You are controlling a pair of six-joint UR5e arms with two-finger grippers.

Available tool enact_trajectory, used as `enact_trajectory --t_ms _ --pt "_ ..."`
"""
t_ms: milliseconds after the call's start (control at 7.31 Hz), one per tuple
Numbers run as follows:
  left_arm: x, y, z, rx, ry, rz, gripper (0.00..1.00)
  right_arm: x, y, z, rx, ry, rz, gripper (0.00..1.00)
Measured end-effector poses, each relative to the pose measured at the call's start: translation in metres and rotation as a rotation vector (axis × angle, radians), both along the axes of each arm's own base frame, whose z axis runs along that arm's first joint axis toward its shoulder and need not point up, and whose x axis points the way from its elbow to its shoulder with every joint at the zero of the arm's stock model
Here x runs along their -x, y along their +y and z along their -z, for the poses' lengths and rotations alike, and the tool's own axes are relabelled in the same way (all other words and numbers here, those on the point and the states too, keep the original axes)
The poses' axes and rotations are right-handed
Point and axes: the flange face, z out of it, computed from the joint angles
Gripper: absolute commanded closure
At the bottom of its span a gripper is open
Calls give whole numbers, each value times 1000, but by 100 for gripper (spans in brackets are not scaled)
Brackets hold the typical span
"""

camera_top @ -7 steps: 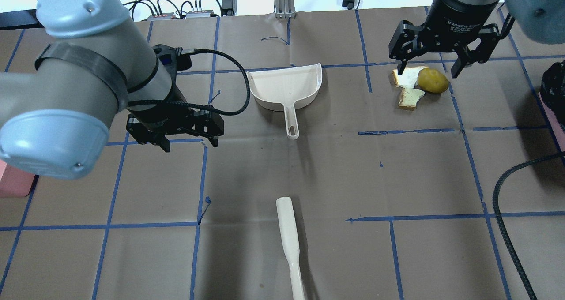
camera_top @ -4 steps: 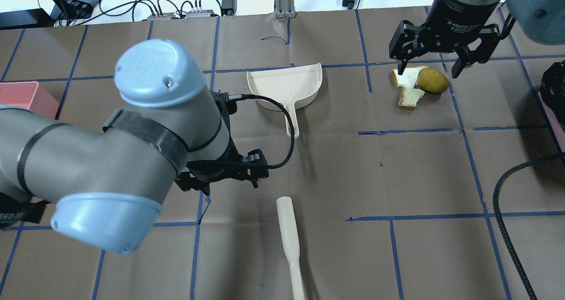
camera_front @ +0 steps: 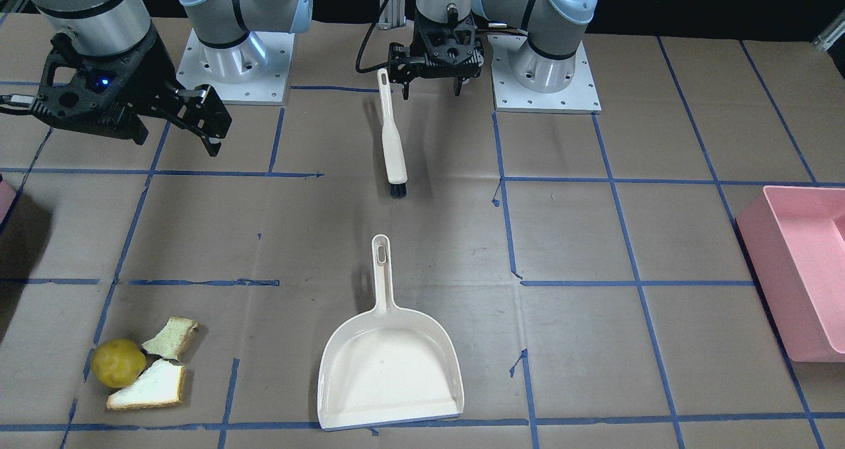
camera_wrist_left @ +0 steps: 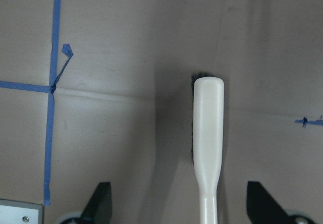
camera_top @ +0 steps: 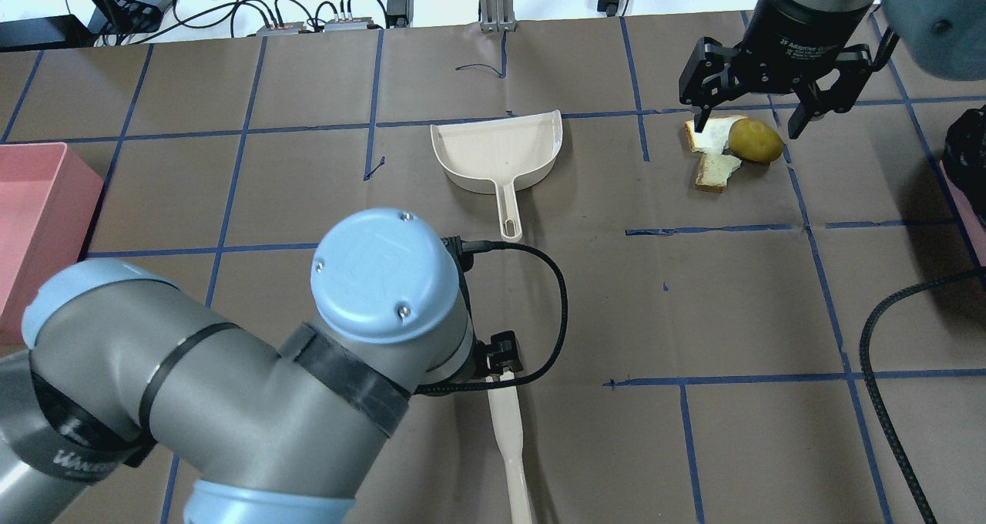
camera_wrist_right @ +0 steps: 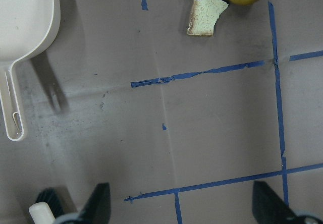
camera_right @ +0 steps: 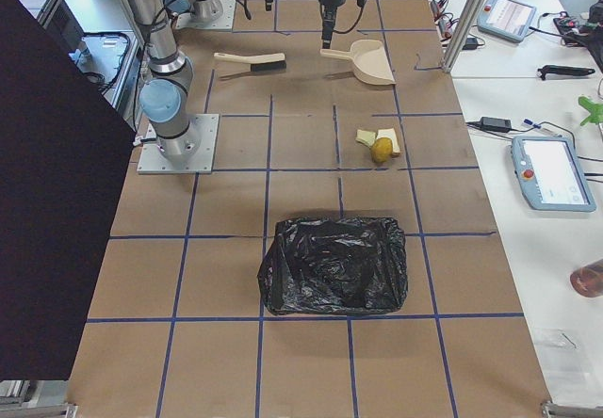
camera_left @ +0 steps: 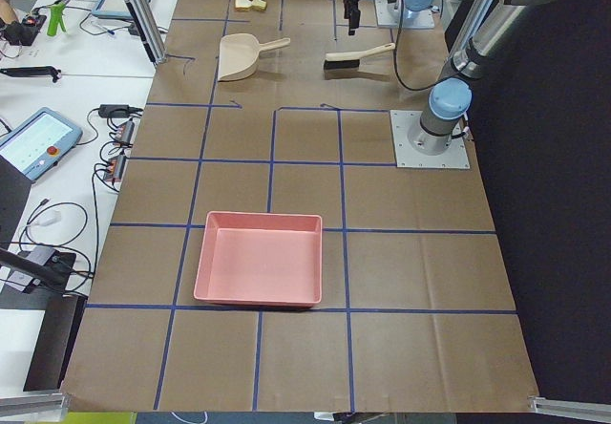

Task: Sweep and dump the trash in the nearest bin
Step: 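Move the left gripper down over the cream brush handle, then close the left gripper on the brush handle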

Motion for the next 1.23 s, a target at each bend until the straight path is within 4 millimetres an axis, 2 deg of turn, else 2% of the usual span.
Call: enact_trajectory --t_ms 274,547,958,1094,1231 --pt "20 42 30 55 5 9 1 0 0 0 0 0 2 0" --pt "30 79 55 125 1 67 1 0 0 0 0 1 2 0" --pt "41 113 86 115 -7 23 4 0 0 0 0 1 3 0" --pt "42 118 97 115 -8 19 4 0 0 0 0 1 3 0" --pt "43 121 106 108 -13 3 9 0 0 0 0 1 4 0"
